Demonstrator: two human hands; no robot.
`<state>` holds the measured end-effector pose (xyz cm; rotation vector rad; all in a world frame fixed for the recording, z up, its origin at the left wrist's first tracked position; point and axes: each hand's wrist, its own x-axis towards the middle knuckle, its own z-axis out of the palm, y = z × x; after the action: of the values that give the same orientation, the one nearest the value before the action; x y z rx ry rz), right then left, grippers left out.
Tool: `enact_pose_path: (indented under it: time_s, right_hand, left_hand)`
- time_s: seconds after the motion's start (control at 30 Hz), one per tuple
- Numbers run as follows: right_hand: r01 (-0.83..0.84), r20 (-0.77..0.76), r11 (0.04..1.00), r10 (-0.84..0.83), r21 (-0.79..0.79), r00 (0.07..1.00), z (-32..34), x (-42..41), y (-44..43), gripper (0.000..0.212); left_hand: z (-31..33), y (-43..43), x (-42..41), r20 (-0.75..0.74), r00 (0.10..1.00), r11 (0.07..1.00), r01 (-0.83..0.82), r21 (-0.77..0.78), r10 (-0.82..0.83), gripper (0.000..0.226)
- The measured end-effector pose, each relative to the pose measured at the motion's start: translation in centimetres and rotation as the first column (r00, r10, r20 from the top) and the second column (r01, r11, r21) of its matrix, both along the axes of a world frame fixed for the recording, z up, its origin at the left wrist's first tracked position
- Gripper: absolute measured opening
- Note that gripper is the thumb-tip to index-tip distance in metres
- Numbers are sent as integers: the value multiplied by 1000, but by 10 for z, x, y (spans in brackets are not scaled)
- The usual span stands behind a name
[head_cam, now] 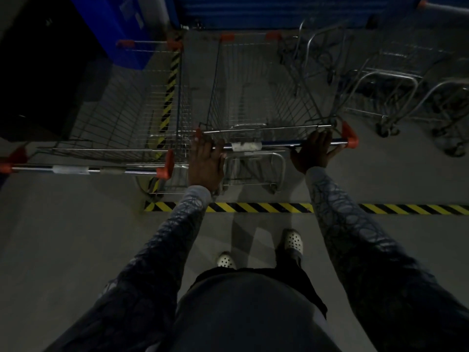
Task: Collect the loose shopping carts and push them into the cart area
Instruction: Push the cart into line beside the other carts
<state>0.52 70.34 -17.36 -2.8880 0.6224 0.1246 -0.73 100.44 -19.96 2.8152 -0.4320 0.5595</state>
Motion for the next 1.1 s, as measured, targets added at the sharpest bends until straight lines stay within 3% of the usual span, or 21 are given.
enact_pose_path:
  time_s: [0.13, 0.3, 0.47, 0.73, 0.9, 1.1]
  right_hand:
    - [21, 51, 1000, -22, 14, 998, 1, -12, 5, 85]
    - [27, 94, 1000, -28, 13, 995, -4, -23, 7, 86]
    - [31, 120, 999, -34, 27, 992, -4, -33, 8, 78]
    - [39, 109, 998, -45, 54, 993, 4, -42, 16, 77]
    - [25, 181, 998, -35, 54, 983, 1, -49, 15, 68]
    - [24, 247, 999, -30, 26, 969, -6, -51, 11, 61]
  left_hand:
    - [4, 3, -14, -103, 993, 992, -53, 113, 65, 50]
    - [13, 15, -23, -175, 985, 981, 35, 189, -1, 69]
    - [28, 28, -12, -207, 976, 962, 115, 250, -63, 47]
    - [41, 33, -19, -158, 981, 930, 158, 333, -110, 40]
    - [40, 36, -22, -173, 979, 922, 164, 350, -108, 41]
    - [35, 42, -28, -307, 949, 908, 187, 374, -69, 64]
